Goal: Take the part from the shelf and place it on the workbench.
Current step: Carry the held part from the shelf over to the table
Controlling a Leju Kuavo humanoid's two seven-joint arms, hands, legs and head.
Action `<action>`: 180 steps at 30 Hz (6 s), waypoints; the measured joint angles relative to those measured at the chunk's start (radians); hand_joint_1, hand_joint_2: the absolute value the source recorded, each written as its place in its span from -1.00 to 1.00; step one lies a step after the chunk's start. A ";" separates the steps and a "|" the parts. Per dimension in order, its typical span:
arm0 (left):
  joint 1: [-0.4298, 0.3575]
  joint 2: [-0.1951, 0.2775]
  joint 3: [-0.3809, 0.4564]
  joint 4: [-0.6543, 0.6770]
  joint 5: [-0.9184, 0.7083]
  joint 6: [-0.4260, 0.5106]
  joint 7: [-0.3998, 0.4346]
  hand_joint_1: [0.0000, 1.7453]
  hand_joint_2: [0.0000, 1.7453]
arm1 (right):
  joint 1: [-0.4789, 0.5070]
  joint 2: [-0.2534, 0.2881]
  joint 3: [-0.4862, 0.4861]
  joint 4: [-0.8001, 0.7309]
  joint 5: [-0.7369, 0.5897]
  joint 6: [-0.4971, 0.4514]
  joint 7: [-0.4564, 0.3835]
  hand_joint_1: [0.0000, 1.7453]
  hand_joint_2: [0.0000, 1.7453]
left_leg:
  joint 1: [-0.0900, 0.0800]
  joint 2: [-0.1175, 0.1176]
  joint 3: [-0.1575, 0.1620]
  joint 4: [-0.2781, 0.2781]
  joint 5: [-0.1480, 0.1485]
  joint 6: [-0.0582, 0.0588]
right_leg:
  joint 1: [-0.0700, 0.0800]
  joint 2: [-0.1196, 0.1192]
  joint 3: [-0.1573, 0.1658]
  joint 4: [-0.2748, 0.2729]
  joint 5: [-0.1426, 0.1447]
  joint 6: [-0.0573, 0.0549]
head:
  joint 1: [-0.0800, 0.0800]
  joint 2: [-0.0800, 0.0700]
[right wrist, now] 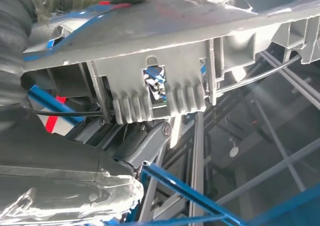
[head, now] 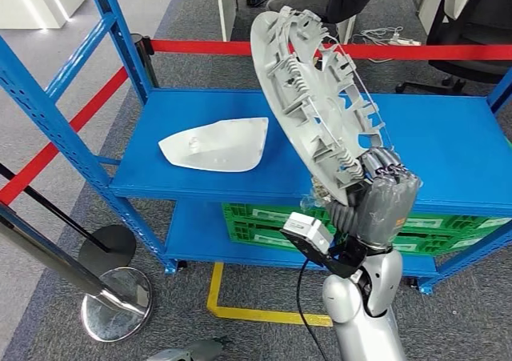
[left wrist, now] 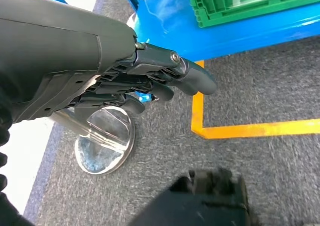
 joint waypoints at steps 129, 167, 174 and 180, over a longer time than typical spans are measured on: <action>-0.017 0.008 -0.222 0.001 0.000 -0.117 -0.054 -1.00 1.00 | 0.047 -0.003 -0.258 -0.018 -0.185 0.000 -0.181 1.00 1.00 | 0.007 -0.017 0.079 -0.091 0.070 0.008 | -0.004 0.043 -0.032 0.020 0.008 0.017 | -0.004 0.000; -0.025 0.015 -0.276 0.002 0.000 -0.138 -0.072 -1.00 1.00 | 0.047 -0.004 -0.285 -0.010 -0.188 0.000 -0.189 1.00 1.00 | 0.004 -0.010 0.110 -0.180 0.091 0.047 | -0.005 0.030 -0.103 0.106 -0.030 0.054 | 0.006 0.000; -0.026 0.015 -0.281 0.002 0.000 -0.144 -0.075 -1.00 1.00 | 0.047 -0.004 -0.287 -0.009 -0.200 0.000 -0.190 1.00 1.00 | -0.001 0.034 0.110 -0.178 0.088 0.046 | -0.002 -0.016 -0.094 0.135 -0.017 0.053 | 0.009 0.000; -0.028 0.018 -0.293 0.003 0.000 -0.155 -0.087 -1.00 1.00 | 0.047 -0.004 -0.290 -0.010 -0.203 0.000 -0.190 1.00 1.00 | -0.010 0.054 0.103 -0.162 0.075 0.022 | 0.003 -0.024 -0.036 0.018 0.010 0.027 | 0.006 0.000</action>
